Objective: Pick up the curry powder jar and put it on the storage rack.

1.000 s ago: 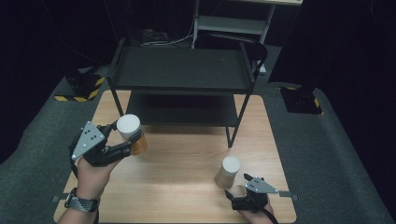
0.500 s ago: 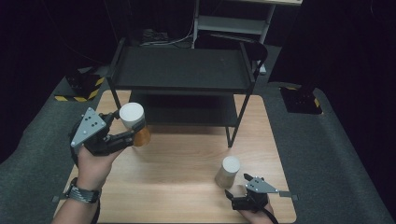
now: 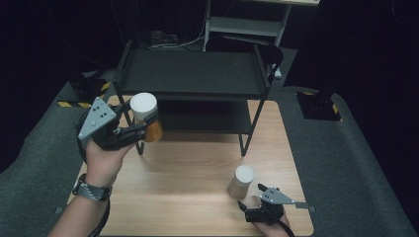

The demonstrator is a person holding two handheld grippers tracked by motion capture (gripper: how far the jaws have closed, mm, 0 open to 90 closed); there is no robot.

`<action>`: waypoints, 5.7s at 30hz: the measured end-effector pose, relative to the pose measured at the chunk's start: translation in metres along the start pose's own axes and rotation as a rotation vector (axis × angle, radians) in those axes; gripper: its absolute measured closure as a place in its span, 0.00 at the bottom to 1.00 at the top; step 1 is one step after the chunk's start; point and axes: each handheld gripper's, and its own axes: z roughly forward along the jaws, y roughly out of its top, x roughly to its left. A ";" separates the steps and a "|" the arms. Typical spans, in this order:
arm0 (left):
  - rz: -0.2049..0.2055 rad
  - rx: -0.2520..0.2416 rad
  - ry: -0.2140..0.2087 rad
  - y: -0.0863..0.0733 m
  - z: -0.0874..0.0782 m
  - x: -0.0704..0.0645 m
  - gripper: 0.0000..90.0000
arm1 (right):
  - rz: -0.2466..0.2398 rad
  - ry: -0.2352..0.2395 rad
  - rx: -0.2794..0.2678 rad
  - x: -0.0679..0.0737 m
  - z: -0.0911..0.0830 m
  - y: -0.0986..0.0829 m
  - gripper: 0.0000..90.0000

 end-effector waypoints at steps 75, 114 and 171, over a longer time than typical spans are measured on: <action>-0.062 -0.058 0.108 0.076 0.100 0.025 0.38 | 0.011 0.010 -0.028 -0.003 -0.002 -0.005 0.01; -0.076 -0.019 0.126 0.077 0.119 0.025 0.37 | 0.014 0.018 -0.033 -0.004 -0.003 -0.006 0.01; -0.056 -0.020 0.106 0.012 0.038 0.004 0.00 | -0.002 0.005 -0.017 0.000 -0.002 -0.003 0.01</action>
